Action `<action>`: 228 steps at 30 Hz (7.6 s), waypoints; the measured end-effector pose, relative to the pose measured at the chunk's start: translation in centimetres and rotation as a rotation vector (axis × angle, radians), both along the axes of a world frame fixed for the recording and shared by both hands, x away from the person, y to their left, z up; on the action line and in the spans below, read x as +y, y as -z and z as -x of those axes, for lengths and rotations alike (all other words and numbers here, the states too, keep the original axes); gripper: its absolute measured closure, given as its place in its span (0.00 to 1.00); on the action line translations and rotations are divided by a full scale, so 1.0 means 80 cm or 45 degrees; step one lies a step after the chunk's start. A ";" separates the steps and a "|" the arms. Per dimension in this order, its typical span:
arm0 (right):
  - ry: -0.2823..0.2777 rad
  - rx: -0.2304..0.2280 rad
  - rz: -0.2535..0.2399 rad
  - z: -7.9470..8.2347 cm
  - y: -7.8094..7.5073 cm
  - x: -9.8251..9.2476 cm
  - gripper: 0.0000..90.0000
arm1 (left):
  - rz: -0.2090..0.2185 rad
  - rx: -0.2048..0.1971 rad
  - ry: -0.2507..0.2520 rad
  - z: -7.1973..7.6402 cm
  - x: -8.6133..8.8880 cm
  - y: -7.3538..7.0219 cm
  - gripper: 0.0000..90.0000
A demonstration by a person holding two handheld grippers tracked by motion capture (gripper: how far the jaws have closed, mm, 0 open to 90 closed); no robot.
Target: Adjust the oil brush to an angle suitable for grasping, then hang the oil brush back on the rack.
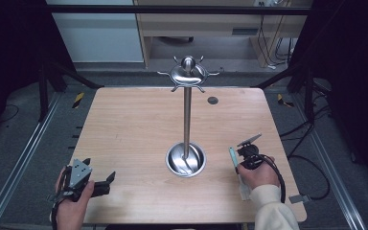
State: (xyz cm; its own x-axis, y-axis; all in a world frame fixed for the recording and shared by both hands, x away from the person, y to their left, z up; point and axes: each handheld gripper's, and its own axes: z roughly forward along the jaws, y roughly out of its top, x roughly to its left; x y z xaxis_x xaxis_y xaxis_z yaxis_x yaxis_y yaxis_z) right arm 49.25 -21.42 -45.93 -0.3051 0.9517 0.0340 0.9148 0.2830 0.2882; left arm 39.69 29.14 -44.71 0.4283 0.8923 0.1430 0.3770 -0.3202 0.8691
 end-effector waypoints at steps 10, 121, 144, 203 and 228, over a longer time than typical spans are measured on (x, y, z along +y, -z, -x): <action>0.019 0.022 0.006 0.000 0.002 0.012 0.78 | 0.006 -0.005 0.023 0.004 -0.001 -0.001 0.03; -0.292 -1.066 -0.598 0.067 -0.219 0.003 0.91 | -0.024 0.050 -0.046 0.006 0.017 0.007 0.03; -0.340 -1.173 -0.616 0.100 -0.244 0.012 0.91 | -0.027 0.052 -0.030 0.004 0.014 0.008 0.03; -0.493 -1.210 -0.615 0.130 -0.250 0.057 0.91 | -0.035 0.056 -0.027 0.004 0.013 0.008 0.03; -0.477 -1.189 -0.609 0.125 -0.240 0.065 0.91 | -0.038 0.061 -0.021 0.003 0.011 0.009 0.03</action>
State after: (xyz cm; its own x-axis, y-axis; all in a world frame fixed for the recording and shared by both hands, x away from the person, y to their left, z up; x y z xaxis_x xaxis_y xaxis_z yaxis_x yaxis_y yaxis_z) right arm 39.25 -16.21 -26.72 -0.6677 0.7441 -0.0204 0.1614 0.1714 0.9719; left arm 39.42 30.06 -45.44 0.4209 0.8948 0.1491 0.4232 -0.3390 0.8402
